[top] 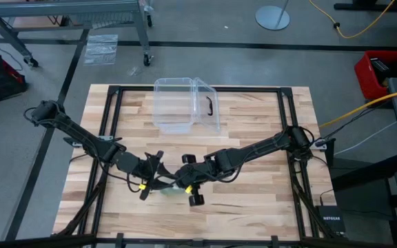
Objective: Roll bandage
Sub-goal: Close the transparent zip bag
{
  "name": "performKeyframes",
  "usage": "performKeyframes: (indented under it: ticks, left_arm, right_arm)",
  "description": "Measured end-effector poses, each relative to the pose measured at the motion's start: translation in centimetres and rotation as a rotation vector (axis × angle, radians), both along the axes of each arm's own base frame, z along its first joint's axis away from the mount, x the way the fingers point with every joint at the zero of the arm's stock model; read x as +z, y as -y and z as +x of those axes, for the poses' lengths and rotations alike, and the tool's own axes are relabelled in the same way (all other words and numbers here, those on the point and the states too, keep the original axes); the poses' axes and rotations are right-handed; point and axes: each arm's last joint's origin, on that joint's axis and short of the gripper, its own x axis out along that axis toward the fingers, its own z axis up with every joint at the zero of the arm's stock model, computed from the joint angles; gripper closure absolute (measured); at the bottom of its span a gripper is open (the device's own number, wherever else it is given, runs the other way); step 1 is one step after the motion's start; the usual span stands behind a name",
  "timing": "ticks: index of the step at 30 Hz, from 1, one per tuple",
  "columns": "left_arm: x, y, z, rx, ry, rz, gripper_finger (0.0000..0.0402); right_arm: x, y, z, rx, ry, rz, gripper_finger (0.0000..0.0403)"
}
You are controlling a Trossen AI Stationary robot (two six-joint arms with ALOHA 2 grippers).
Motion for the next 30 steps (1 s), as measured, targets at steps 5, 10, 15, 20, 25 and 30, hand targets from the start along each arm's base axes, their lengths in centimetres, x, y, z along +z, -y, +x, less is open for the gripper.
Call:
performKeyframes:
  ticks: [5, 10, 15, 20, 25, 30]
  left_arm:
    - [-0.4, 0.3, 0.1, 0.003, -0.027, -0.029, 0.0263]
    - [-1.2, 0.5, 0.4, 0.002, -0.056, -0.014, 0.0263]
    - [-1.3, 0.6, 0.6, -0.003, -0.052, 0.002, 0.0263]
    - [-1.3, 0.6, 0.6, -0.003, -0.049, 0.006, 0.0266]
    - [-1.3, 0.5, 0.6, -0.005, -0.039, 0.043, 0.0315]
    - [-1.3, 0.5, 0.6, 0.010, -0.037, 0.047, 0.0390]
  right_arm:
    - [0.0, 0.1, 0.1, -0.018, 0.016, -0.031, 0.0384]
    - [0.3, 0.0, 0.3, -0.006, 0.055, -0.030, 0.0384]
    - [0.3, 0.0, 0.3, 0.007, 0.062, -0.037, 0.0384]
    - [0.4, 0.0, 0.4, 0.010, 0.063, -0.038, 0.0384]
    - [0.4, -0.1, 0.4, 0.011, 0.066, -0.037, 0.0384]
    - [0.4, -0.1, 0.4, 0.013, 0.067, -0.034, 0.0384]
